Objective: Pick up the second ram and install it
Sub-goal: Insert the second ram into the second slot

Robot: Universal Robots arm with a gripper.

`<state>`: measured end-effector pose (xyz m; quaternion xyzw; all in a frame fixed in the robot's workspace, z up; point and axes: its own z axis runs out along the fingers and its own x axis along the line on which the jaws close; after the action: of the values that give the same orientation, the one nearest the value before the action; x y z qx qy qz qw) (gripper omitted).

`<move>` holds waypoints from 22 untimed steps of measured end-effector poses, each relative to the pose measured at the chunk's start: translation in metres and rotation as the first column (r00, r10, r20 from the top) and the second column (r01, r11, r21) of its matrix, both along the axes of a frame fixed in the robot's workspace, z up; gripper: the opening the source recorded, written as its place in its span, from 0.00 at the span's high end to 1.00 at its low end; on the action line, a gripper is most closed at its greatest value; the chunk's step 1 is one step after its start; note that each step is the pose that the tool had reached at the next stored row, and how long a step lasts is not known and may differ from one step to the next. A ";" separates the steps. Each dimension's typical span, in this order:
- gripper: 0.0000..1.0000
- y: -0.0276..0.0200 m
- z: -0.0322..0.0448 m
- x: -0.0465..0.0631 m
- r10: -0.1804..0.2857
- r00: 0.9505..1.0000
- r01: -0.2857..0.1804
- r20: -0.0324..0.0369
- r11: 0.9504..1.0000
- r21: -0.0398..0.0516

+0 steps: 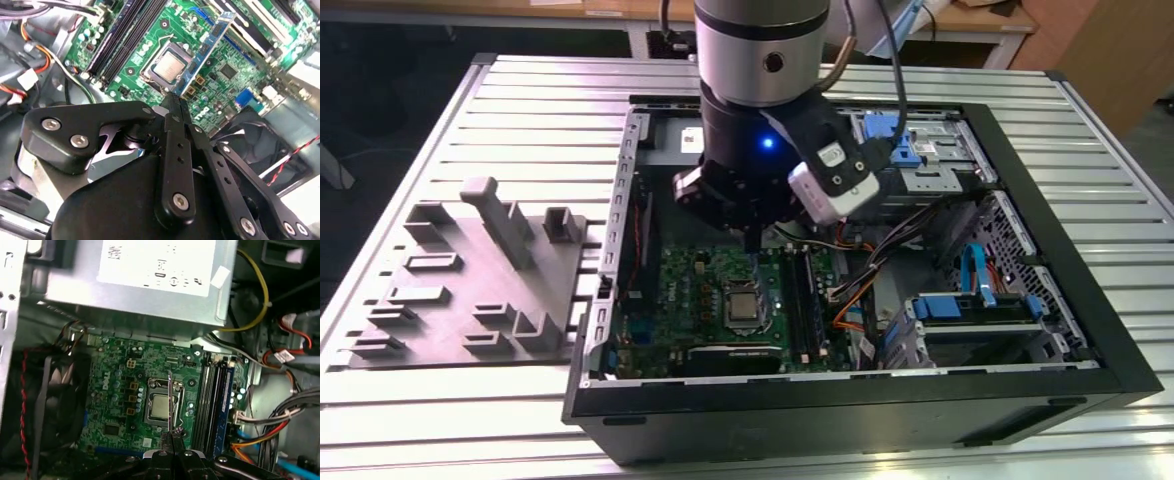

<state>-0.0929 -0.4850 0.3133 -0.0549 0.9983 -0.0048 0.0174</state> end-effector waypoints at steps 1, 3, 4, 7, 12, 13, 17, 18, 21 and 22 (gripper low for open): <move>0.89 0.0000 -0.0003 0.000 -0.016 1.000 0.016 0.000 1.000 0.000; 0.89 0.0000 -0.0009 0.000 -0.049 0.999 0.049 0.000 0.999 0.000; 0.89 0.0000 -0.0012 0.000 -0.067 0.998 0.067 0.000 0.998 0.000; 0.89 0.0000 -0.0017 0.000 -0.111 0.994 0.111 0.000 0.994 0.001; 0.89 0.0000 -0.0018 0.000 -0.118 0.993 0.118 0.000 0.993 0.001; 0.89 0.0000 -0.0018 0.000 -0.118 0.993 0.118 0.000 0.993 0.001; 0.89 0.0001 -0.0021 0.002 -0.108 0.994 0.108 0.000 0.994 0.001; 0.89 0.0001 -0.0022 0.003 -0.104 0.995 0.104 0.000 0.995 0.001; 0.89 0.0001 -0.0025 0.008 -0.093 0.996 0.093 0.000 0.996 0.001; 0.89 0.0001 -0.0026 0.009 -0.089 0.996 0.089 0.000 0.996 0.001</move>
<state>-0.0836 -0.4849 0.3107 -0.0102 0.9998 -0.0050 0.0172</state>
